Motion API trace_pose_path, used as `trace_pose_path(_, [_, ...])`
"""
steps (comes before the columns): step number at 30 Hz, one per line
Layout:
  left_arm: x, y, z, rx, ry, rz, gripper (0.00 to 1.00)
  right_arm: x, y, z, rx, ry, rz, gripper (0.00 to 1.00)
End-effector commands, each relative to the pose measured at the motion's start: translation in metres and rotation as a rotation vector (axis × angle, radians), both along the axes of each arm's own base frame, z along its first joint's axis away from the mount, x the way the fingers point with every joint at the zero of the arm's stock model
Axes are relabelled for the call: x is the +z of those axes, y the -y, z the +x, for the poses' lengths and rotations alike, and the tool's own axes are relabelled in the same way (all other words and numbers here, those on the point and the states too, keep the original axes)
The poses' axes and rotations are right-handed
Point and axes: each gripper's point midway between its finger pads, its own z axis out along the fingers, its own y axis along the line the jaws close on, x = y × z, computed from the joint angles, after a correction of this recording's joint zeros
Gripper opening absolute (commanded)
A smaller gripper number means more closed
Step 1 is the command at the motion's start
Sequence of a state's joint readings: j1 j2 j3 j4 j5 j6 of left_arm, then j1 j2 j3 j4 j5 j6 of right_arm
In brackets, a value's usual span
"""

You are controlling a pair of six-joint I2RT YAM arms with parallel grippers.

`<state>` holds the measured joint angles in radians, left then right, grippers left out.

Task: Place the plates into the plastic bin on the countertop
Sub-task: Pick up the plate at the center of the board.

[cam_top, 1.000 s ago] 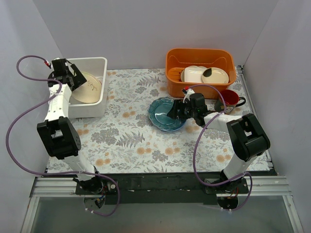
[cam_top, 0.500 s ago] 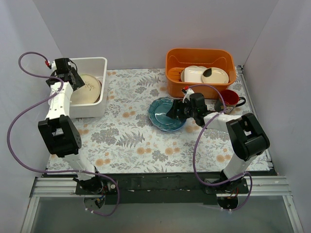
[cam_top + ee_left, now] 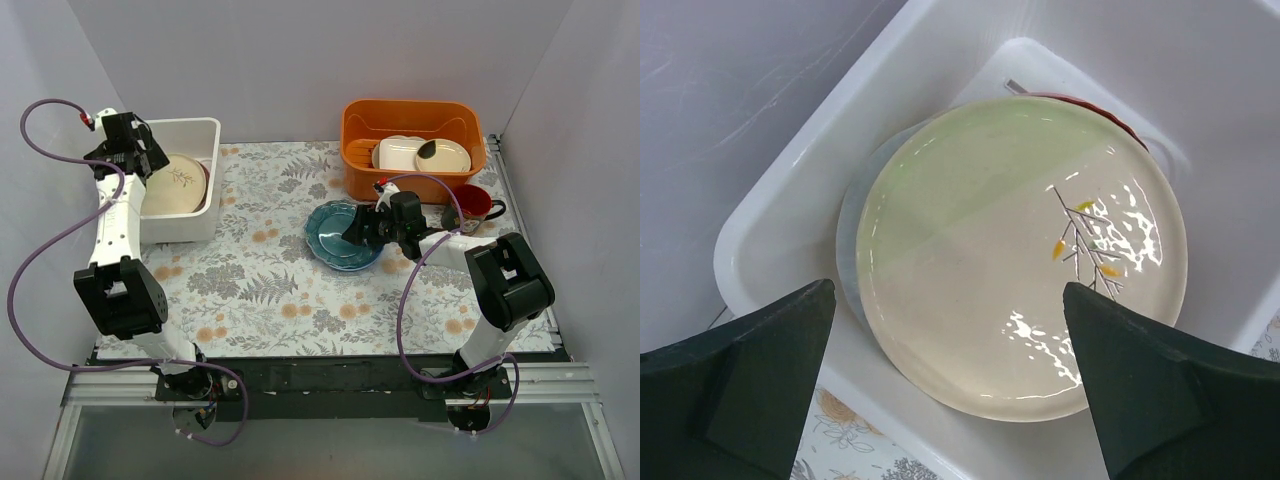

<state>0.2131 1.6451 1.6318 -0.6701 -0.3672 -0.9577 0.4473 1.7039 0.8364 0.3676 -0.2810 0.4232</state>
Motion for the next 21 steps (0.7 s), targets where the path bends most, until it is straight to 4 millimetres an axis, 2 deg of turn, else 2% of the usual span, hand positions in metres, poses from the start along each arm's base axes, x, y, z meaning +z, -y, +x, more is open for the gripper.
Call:
trace_pose_path(1, [0.017,0.015,0.003,-0.054,0.047,-0.006,0.98,0.015,-0.006,0.008,0.006,0.046,0.031,0.77])
trace_pose_path(5, [0.017,0.029,0.008,-0.096,0.05,-0.013,0.98,0.015,-0.005,0.006,0.006,0.043,0.029,0.77])
trace_pose_path(9, [0.018,0.055,0.014,-0.168,0.058,-0.017,0.98,0.017,-0.005,0.006,0.006,0.049,0.032,0.77])
trace_pose_path(21, [0.013,0.103,0.025,-0.289,0.055,-0.049,0.98,0.02,-0.002,0.003,-0.002,0.055,0.03,0.77])
